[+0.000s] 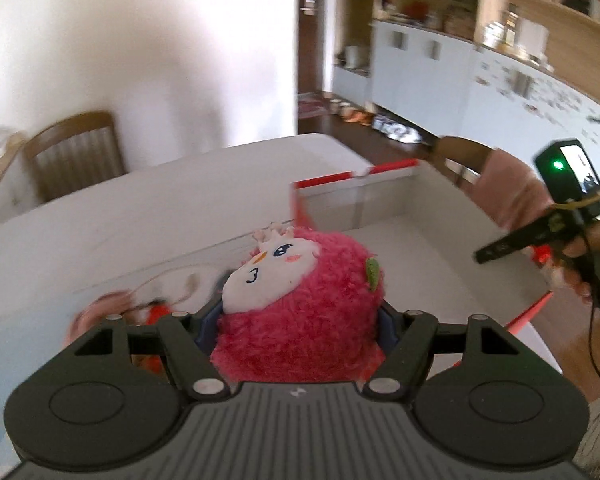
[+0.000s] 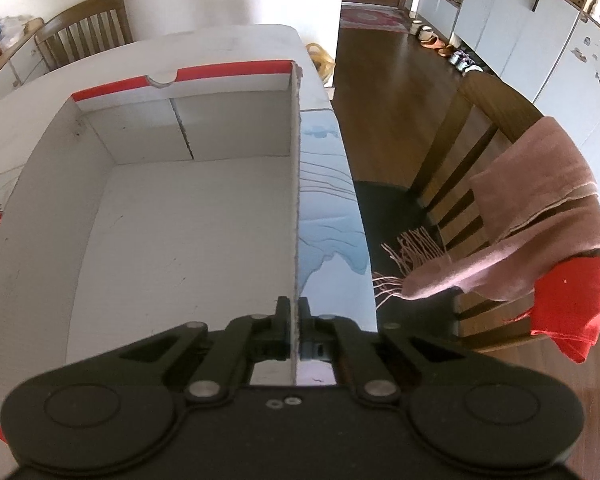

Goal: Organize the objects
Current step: 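Carry the plush into the cardboard box and open the left gripper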

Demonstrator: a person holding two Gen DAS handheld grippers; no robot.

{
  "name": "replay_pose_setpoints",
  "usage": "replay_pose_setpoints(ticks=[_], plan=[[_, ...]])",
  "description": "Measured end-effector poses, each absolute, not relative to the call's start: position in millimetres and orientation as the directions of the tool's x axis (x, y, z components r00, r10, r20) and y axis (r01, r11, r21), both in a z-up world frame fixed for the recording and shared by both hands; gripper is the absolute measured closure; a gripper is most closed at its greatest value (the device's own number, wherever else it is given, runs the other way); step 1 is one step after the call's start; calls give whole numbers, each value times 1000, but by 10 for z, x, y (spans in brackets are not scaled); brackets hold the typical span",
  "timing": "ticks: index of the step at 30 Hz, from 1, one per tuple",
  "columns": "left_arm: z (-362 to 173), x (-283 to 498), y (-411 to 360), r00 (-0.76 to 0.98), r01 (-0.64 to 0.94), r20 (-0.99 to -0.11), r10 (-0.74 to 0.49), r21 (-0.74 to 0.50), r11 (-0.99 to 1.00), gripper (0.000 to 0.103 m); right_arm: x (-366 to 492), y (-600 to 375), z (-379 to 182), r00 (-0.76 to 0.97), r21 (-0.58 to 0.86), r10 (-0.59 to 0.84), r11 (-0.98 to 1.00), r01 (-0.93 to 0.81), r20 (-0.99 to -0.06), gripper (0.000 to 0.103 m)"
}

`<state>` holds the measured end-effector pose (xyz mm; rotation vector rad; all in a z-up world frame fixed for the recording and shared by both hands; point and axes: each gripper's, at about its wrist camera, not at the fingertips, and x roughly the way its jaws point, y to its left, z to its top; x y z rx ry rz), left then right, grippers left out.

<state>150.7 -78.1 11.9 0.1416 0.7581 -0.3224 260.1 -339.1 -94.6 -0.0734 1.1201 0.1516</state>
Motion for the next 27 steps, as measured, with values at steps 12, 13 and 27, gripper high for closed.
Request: replay_pose_setpoints(ticks=[12,13,27], plan=[[-282,2049,-1707,554,506,-767,-325,0,862,31,2599,-3342,-874,439,-13,85,976,-216,-894,102],[-333,2083,-1769,546,517,-771,-326,4,856,31,2603,-3347,-874,440,-13,86,976,-217,-894,102],[-879,2382,-2259,411,572,-881,-235,49,819,31,2602,-3258,-871,442,-10,108,966,-257,-891,102]])
